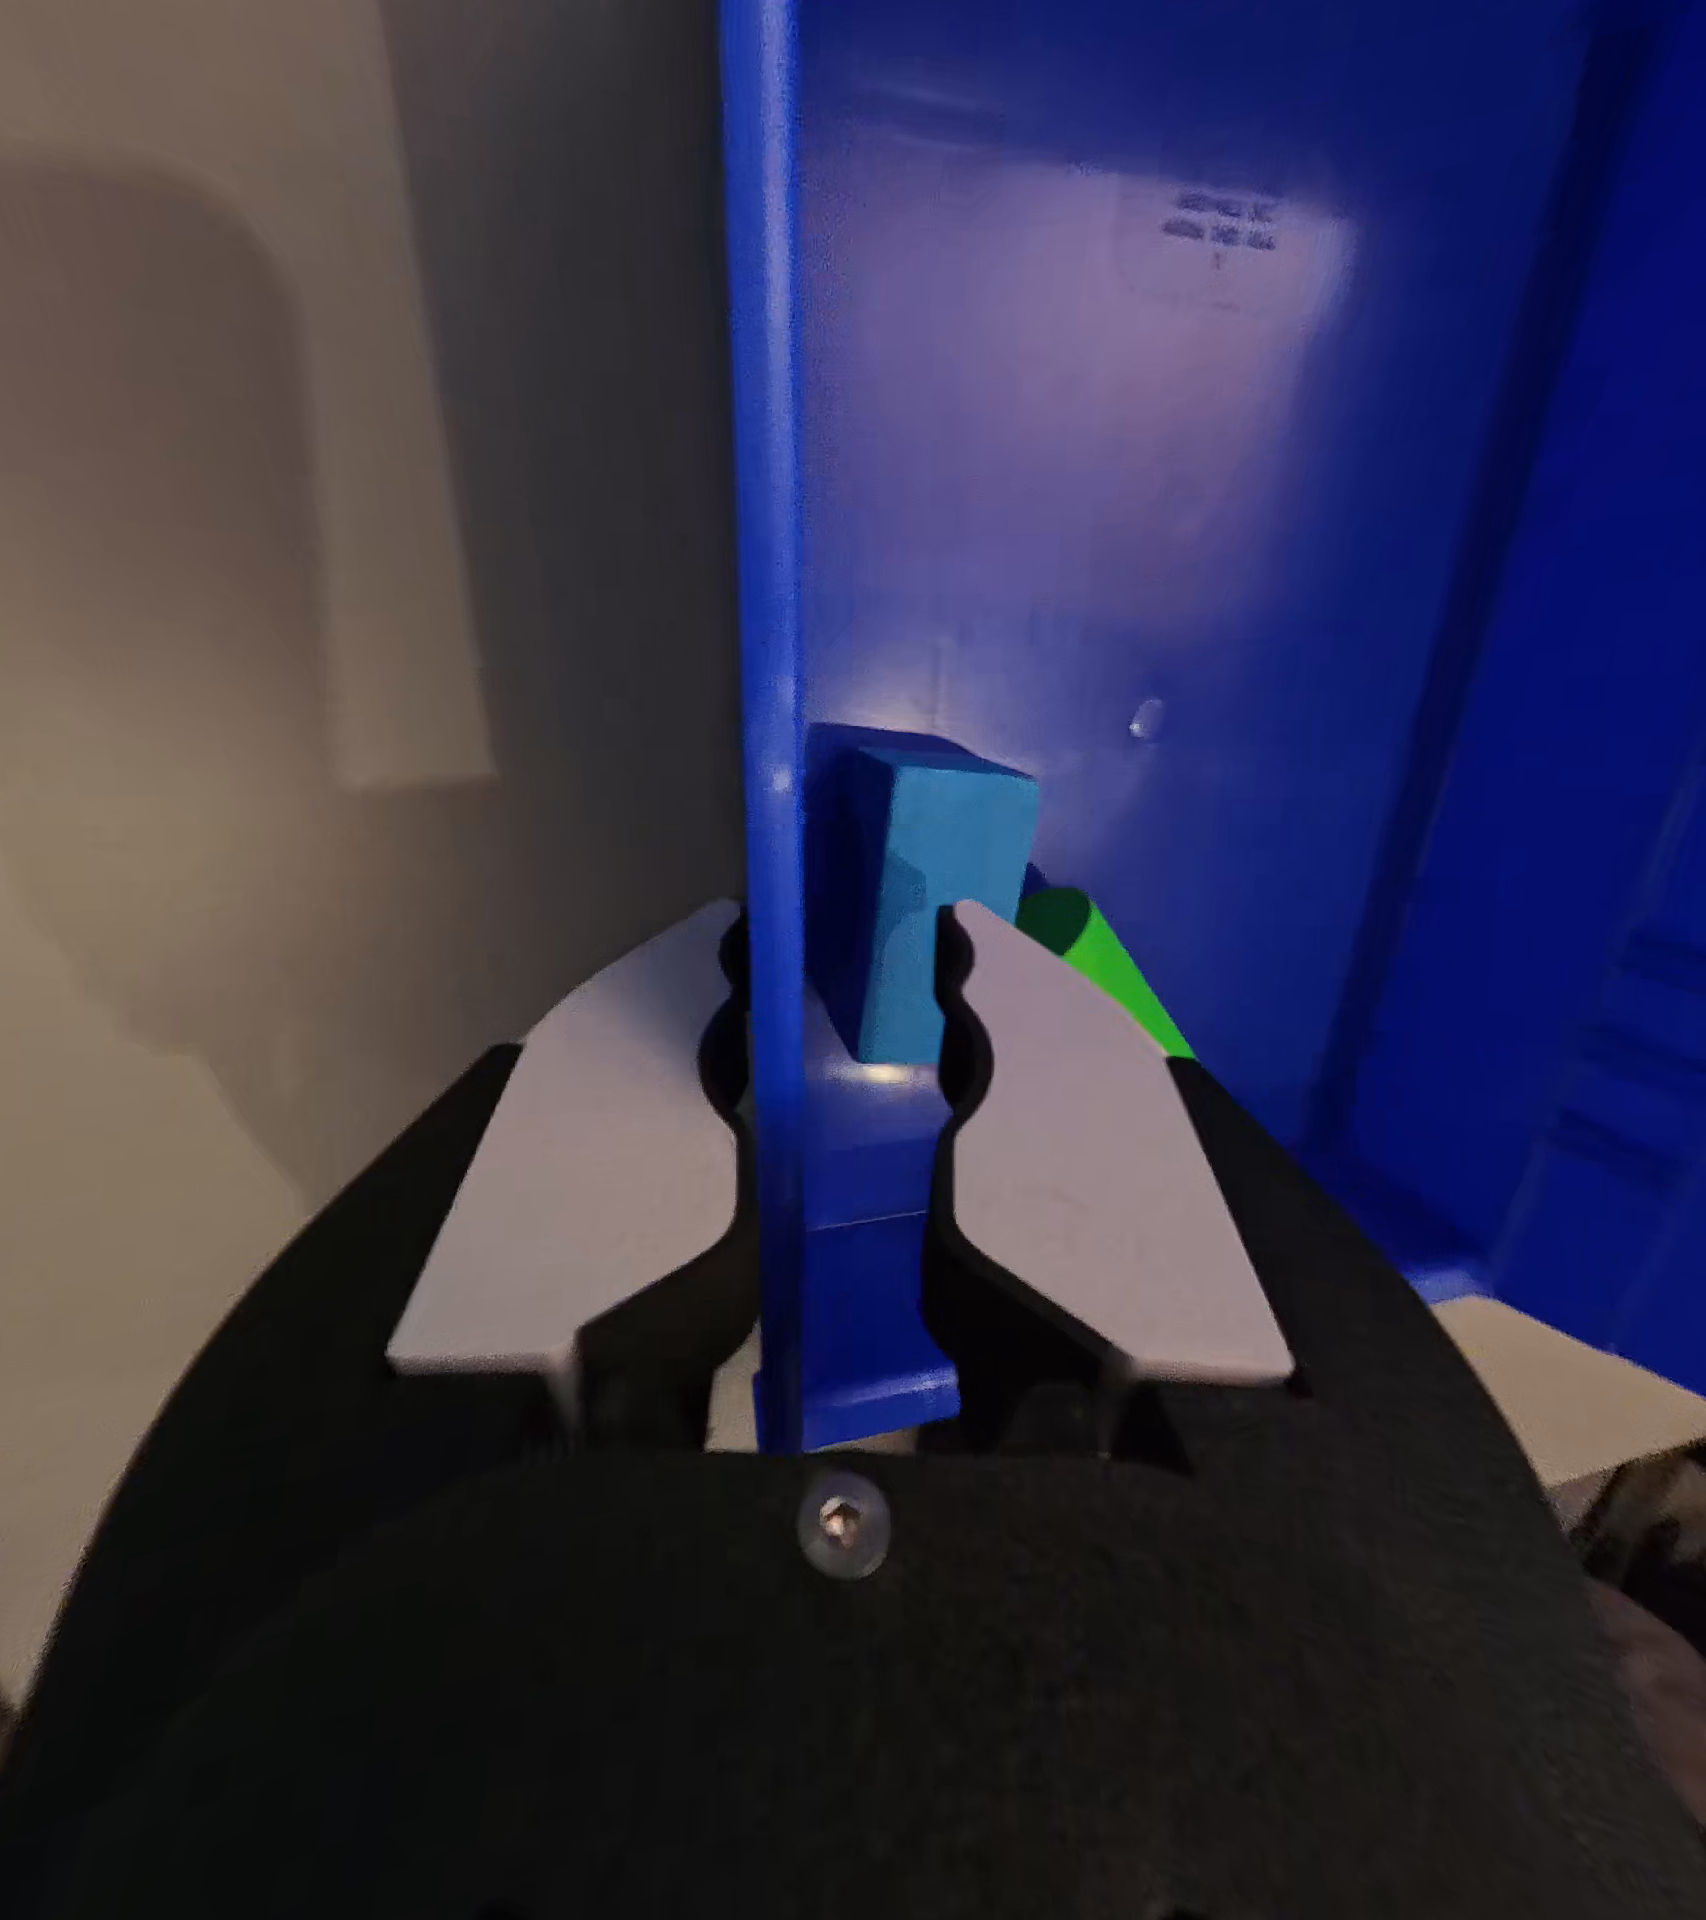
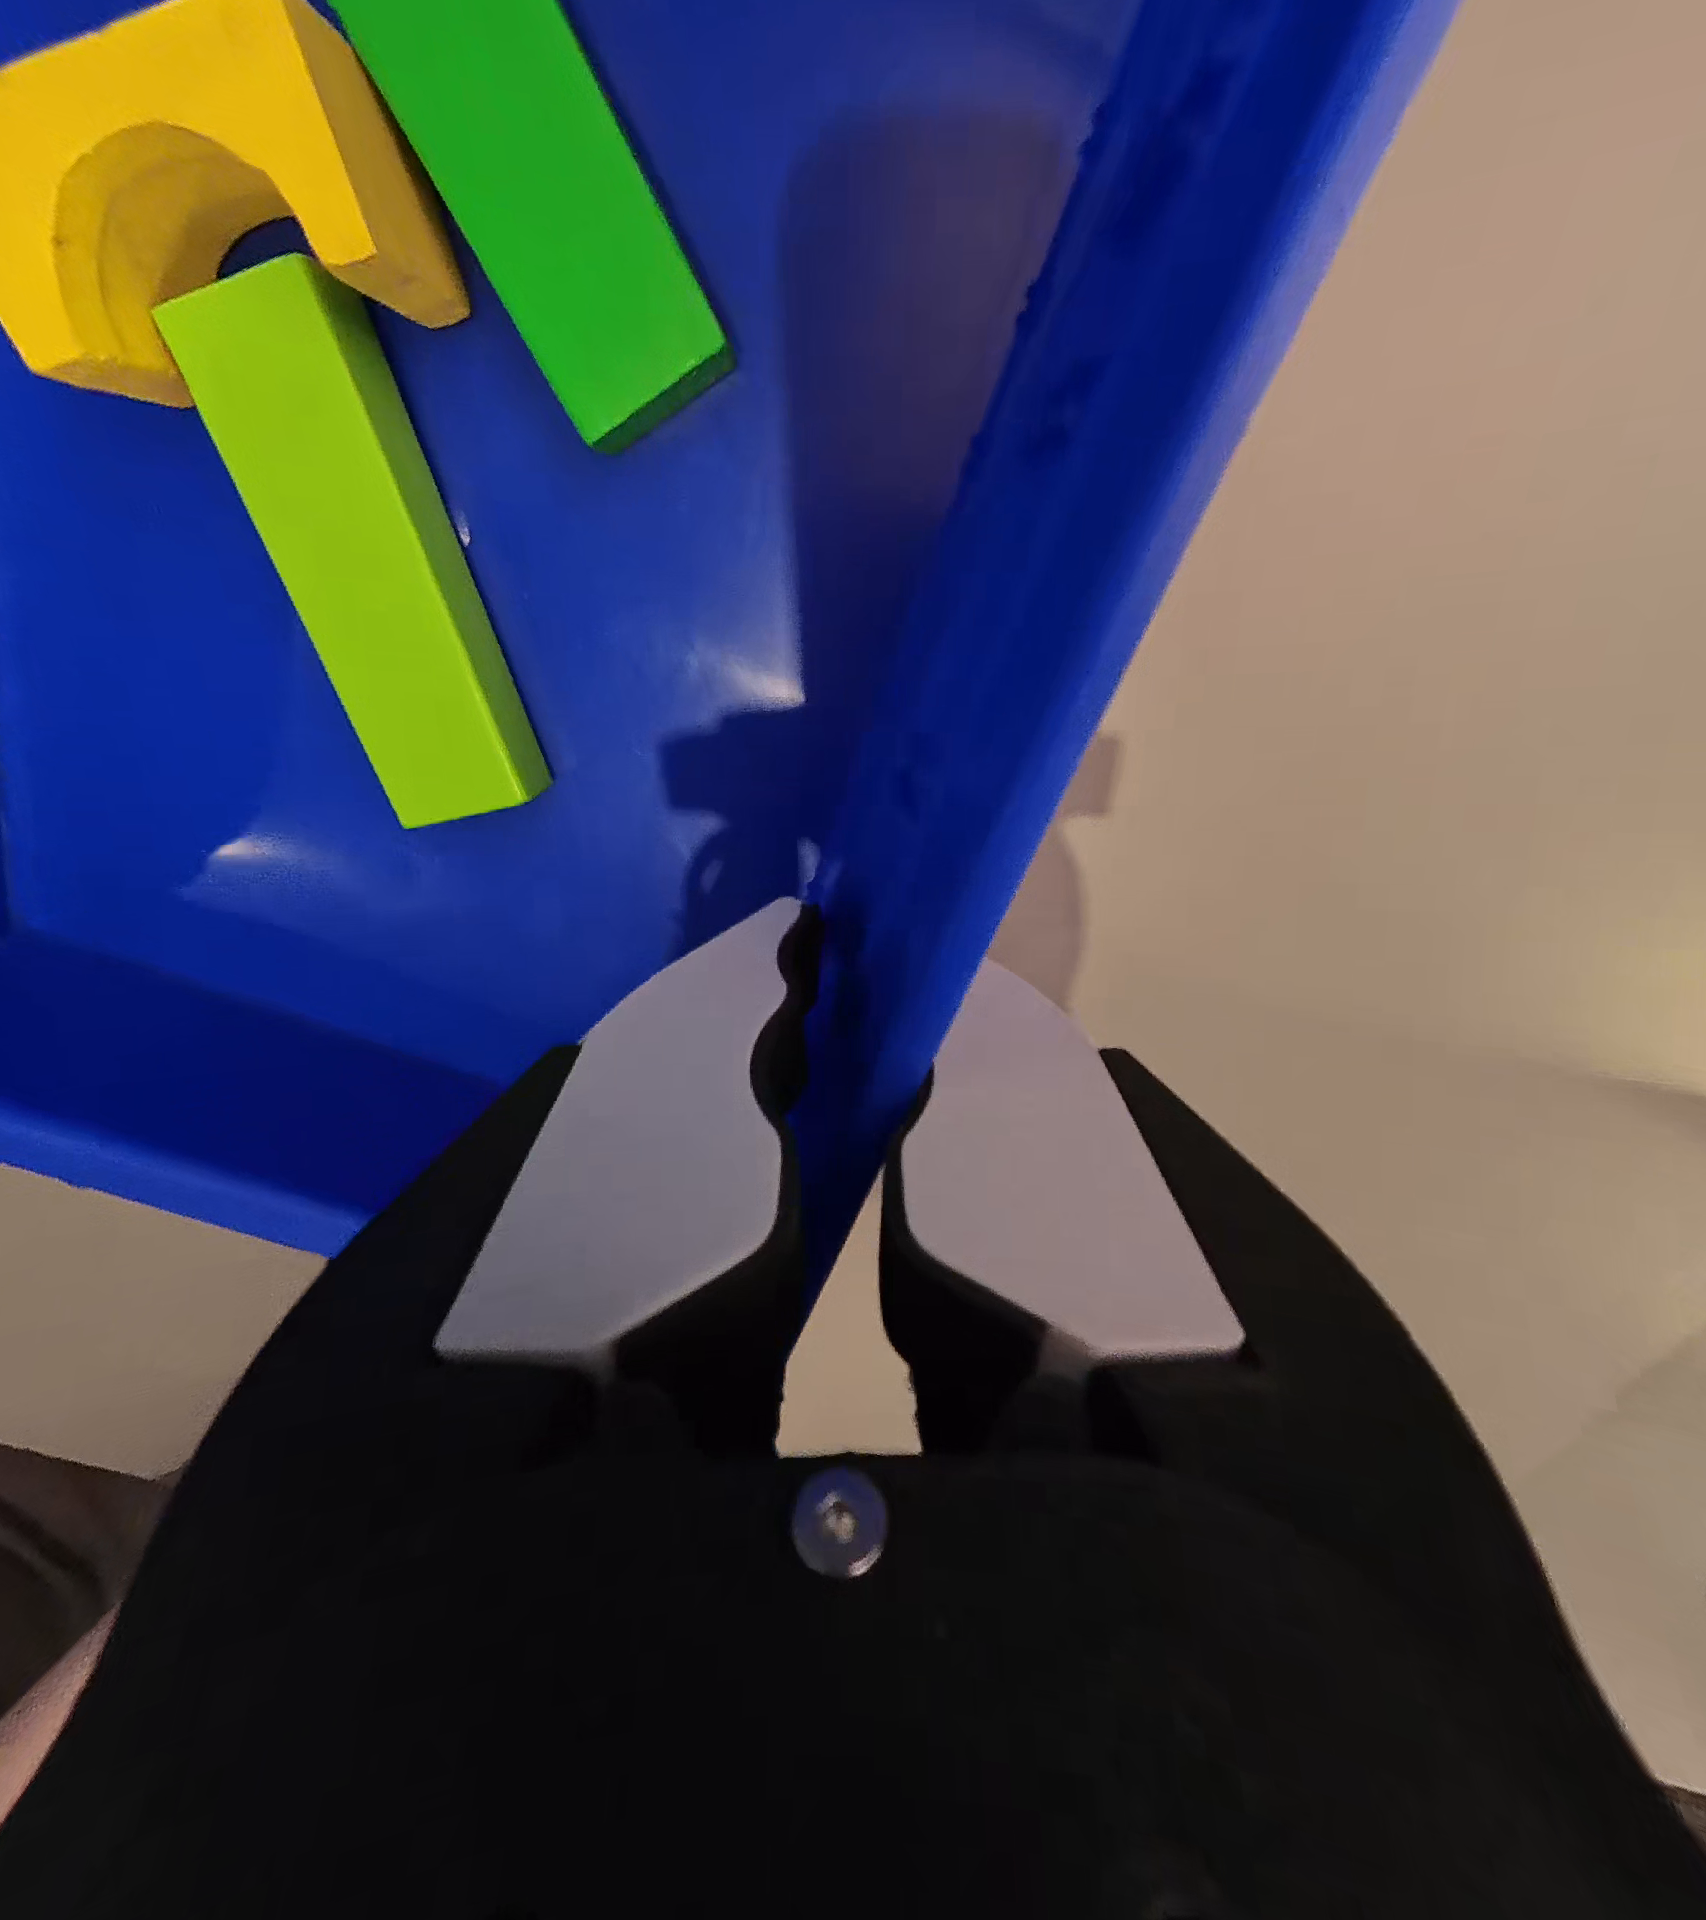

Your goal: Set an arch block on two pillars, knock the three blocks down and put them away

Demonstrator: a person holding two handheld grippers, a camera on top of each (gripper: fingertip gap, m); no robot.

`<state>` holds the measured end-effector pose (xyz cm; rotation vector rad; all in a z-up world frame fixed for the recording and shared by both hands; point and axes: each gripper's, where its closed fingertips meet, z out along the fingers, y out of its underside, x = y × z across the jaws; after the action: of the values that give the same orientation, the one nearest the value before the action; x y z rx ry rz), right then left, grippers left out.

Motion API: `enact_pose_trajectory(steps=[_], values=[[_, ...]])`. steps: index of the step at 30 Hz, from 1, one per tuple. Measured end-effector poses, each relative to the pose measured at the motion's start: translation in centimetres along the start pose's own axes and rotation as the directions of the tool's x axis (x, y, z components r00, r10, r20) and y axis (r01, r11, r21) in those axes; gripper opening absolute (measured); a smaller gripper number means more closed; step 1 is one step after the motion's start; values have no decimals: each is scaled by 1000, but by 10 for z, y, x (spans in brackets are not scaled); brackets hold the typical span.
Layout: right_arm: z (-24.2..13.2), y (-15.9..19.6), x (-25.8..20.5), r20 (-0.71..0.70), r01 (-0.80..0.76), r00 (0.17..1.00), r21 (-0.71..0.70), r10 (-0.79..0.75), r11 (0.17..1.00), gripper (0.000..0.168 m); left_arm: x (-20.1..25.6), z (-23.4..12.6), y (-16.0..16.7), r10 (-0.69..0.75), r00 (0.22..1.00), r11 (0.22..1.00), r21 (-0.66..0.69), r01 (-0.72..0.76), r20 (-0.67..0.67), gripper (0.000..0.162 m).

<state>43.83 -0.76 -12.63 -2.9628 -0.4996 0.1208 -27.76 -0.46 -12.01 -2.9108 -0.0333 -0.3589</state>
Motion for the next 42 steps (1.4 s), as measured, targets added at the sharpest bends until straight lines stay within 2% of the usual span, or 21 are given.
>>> enact_pose_trajectory(steps=[3, 6, 14, 15, 18, 23, 26, 30, 31, 34, 37, 39, 42], values=[[4, -20, -31, 29, 49, 998, -1, -49, 999, 10, 32, 7, -1, 50, 997, 998, -23, -51, -62, 43], [9, -36, -66, 55, 34, 998, -22, -33, 999, 10, 62, 15, 0, 133, 990, 989, -60, -135, -42, 43], [17, -58, -139, 58, 158, 986, -35, -156, 987, 14, 166, 37, 23, 384, 908, 905, -127, -406, -170, 39], [17, -57, -141, 48, 170, 985, -43, -168, 985, 16, 173, 38, 27, 403, 900, 893, -145, -427, -166, 44], [17, -57, -135, 20, 179, 984, -58, -178, 982, 19, 168, 41, 26, 477, 879, 865, -167, -473, -13, 45], [19, -68, -111, -55, 153, 987, -20, -154, 988, 20, 191, 46, 23, 466, 880, 874, -106, -474, -94, 49], [18, -63, -106, -1, 109, 994, -28, -109, 994, 15, 201, 51, 14, 518, 854, 852, -59, -520, -55, 55], [13, -25, -97, 117, 12, 993, -160, 6, 987, 11, 225, 57, 5, 549, 831, 836, 34, -548, -91, 58], [14, -21, -93, 124, 2, 992, -173, 19, 985, 11, 228, 56, 4, 566, 820, 824, 47, -564, -85, 54], [20, -36, -81, 109, -45, 992, -114, 57, 992, 12, 236, 42, -4, 592, 803, 804, 118, -583, -66, 54], [29, -44, -80, 104, -55, 992, -105, 66, 993, 10, 239, 7, -29, 595, 803, 762, 294, -577, 34, 53], [29, -45, -79, 110, -61, 991, -95, 72, 994, 8, 244, -32, -49, 591, 794, 666, 469, -580, 142, 54], [29, -44, -78, 147, -71, 986, -72, 81, 995, 6, 232, -96, -68, 478, 809, 502, 650, -571, 342, 62]])
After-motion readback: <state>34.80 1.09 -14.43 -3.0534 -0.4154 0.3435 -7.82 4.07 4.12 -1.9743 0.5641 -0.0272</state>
